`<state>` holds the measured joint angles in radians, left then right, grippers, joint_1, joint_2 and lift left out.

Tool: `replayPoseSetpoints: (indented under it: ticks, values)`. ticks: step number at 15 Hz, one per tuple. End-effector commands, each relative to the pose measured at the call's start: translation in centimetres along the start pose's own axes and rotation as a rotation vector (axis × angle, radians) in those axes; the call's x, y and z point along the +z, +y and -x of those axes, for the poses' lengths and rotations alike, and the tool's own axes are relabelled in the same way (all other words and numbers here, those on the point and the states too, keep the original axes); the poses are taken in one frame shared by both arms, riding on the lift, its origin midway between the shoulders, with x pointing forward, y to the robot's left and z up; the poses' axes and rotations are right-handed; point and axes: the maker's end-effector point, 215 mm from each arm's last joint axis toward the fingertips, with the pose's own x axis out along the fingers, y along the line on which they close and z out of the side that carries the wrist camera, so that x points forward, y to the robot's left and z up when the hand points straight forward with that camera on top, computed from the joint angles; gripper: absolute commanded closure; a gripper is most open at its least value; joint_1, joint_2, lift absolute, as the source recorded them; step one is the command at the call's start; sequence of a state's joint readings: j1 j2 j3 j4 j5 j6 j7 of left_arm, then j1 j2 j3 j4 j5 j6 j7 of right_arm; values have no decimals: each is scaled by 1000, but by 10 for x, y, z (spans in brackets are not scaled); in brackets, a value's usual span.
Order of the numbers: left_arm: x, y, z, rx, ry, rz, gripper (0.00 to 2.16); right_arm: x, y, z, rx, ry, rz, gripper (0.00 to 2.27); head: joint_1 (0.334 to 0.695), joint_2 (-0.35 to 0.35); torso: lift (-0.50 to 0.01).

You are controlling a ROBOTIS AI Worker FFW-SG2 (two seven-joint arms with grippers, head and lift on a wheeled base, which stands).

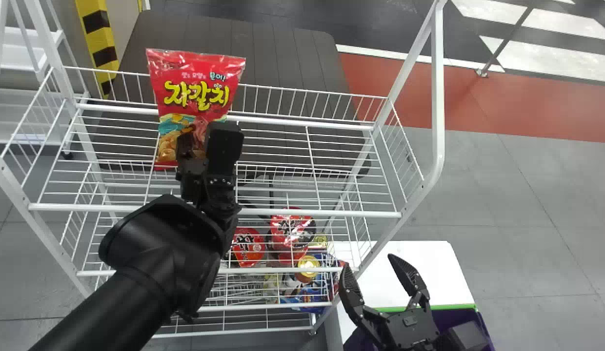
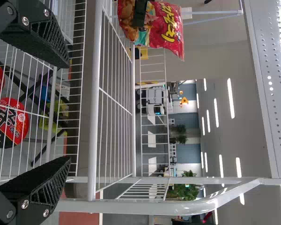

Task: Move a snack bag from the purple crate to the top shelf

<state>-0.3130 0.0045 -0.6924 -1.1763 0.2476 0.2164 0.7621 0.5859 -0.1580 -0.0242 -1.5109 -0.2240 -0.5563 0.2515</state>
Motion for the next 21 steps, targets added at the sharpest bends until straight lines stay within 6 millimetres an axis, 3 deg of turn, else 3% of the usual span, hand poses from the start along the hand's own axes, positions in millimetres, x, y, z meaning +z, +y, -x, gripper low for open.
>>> replayPoseSetpoints:
  ticks: [1,4,12,17,21]
  values:
    - [-1,-5,4,3,5,-14,1332,0,1,0,1,0,-1,130,695,-245,0]
    - [-3,-1,8,23,-11,-87,1352,0,1,-1,3,1,0,130,695,-243,0]
    - [34,4,42,54,-82,-166,1349,-3,-1,-1,9,6,-3,130,695,-257,0]
    - [44,19,37,68,-84,-127,1349,-1,1,-1,12,-4,-3,130,695,-251,0]
    - [36,54,23,106,-57,-104,1349,-3,1,0,11,-3,-6,130,695,-227,0]
